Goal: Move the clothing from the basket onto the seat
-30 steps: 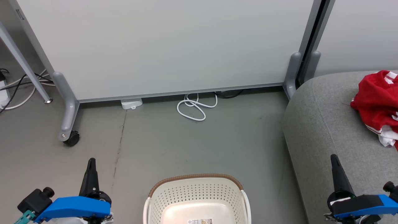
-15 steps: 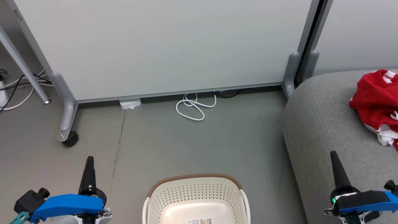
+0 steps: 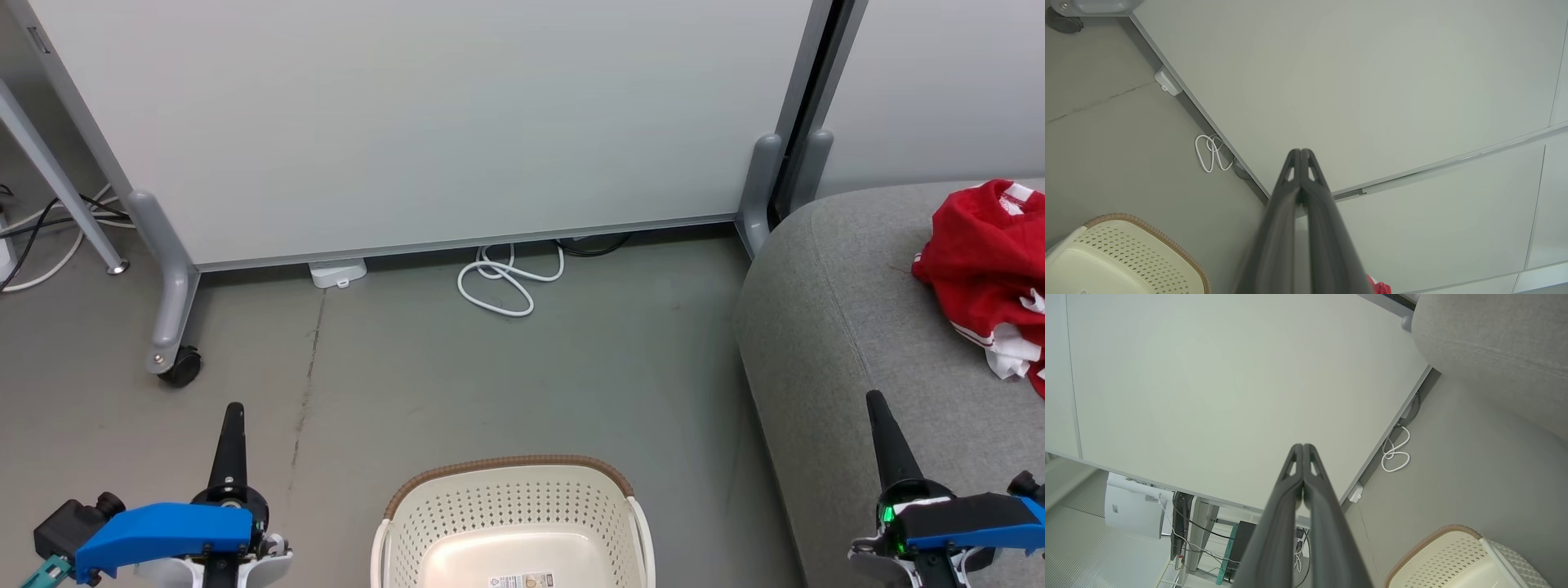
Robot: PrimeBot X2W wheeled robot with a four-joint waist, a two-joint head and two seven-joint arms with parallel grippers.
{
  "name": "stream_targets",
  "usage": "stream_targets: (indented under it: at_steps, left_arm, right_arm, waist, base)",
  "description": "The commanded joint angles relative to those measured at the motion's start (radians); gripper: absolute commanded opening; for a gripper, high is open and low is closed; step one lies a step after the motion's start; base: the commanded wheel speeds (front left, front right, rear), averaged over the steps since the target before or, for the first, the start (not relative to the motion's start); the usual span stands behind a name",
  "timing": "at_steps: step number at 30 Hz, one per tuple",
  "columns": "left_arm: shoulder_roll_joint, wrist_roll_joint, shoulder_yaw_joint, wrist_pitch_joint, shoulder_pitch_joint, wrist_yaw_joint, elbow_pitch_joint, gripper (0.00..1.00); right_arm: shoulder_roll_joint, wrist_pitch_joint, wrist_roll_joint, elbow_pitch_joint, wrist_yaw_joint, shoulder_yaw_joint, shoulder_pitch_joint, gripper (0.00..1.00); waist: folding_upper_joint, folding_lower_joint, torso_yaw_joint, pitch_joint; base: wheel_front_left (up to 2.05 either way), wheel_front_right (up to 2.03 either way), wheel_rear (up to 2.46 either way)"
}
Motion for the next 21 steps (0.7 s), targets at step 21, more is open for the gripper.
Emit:
stream_targets:
  at_steps: [21]
  left_arm:
    - [-0.006,-0.202,0.031,0.052,-0.037,-0.01,-0.011,0.0]
  right_arm:
    - [0.003,0.053,0.199,0.007,0.001,-0.009,-0.041,0.0]
  waist:
    - [-0.0001,0.0,-0.009,0.002]
  base:
    - [0.0,0.0,0.0]
